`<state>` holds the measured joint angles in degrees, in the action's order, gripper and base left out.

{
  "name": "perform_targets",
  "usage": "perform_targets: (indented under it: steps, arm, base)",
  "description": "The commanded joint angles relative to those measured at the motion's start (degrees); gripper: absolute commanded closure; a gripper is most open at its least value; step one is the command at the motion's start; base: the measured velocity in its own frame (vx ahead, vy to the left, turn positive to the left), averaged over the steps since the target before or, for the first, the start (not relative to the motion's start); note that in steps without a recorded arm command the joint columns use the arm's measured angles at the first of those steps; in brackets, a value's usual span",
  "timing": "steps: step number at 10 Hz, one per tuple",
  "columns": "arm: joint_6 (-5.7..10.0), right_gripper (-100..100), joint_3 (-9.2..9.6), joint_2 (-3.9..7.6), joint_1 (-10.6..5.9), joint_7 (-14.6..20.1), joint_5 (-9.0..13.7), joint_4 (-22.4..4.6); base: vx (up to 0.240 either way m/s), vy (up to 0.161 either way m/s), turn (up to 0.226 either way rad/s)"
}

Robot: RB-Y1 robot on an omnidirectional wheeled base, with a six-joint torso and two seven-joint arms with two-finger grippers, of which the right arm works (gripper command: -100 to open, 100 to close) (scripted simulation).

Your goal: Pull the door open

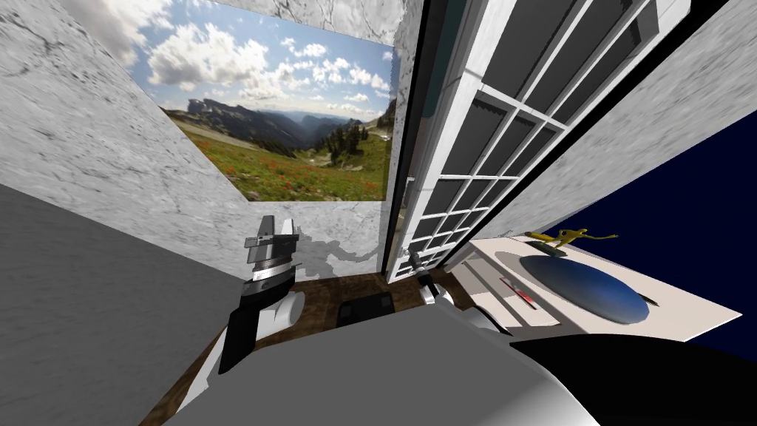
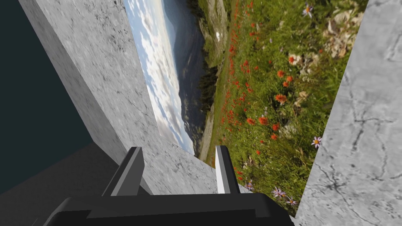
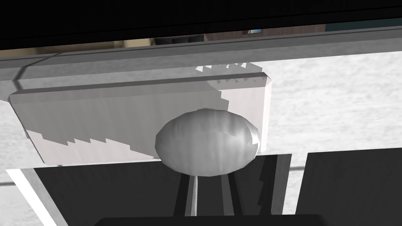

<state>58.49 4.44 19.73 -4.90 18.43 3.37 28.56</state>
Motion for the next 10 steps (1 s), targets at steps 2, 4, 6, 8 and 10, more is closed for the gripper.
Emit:
perform_targets:
  steps: [2,4,6,8,10]
  arm:
    - [-0.33,100,1.06,-1.45,0.96,0.44,-0.41,2.08]
    - [-0.33,100,1.06,-1.45,0.96,0.44,-0.41,2.08]
    - [-0.42,100,1.67,-1.39,0.81,2.84,0.34,2.02]
    - [-0.51,100,2.29,-1.33,0.66,5.23,1.09,1.97]
    - [-0.60,100,2.90,-1.27,0.51,7.63,1.84,1.92]
  base:
    - [-0.008,-0.004,0.005]
    - [0.000,0.003,0.005]
    - [-0.004,-0.004,0.000]
    - [-0.038,-0.022,0.026]
    - [-0.051,-0.028,0.045]
